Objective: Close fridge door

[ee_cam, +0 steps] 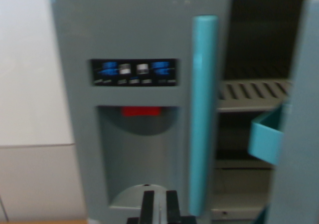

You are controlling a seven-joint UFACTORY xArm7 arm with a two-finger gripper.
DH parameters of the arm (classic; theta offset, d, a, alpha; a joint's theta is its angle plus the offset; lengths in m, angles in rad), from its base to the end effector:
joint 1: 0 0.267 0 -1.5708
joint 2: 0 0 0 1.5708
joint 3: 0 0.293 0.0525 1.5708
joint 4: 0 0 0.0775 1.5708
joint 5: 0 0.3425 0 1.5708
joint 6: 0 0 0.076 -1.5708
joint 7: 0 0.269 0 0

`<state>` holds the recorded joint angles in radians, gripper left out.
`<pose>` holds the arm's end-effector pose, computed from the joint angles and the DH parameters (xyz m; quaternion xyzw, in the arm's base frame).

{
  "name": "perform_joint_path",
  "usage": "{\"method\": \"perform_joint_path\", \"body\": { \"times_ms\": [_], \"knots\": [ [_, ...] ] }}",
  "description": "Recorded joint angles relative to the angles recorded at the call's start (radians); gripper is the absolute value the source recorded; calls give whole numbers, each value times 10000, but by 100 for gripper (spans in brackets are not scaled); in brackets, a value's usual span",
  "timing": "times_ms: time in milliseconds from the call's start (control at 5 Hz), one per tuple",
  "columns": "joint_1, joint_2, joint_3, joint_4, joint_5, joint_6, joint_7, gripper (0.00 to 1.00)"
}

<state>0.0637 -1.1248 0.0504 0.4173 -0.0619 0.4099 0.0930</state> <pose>0.3769 0.0389 0.4628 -0.8430 -0.0263 -0.5372 0.0031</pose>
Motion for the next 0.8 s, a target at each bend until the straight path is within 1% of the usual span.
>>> {"method": "perform_joint_path", "body": {
  "times_ms": [200,400,600,800],
  "knots": [
    [0,1,-428,0,1,0,0,100],
    [0,1,-428,0,1,0,0,100],
    [0,7,-1211,4,1,0,0,100],
    [0,7,-1211,4,1,0,0,100]
  ]
}}
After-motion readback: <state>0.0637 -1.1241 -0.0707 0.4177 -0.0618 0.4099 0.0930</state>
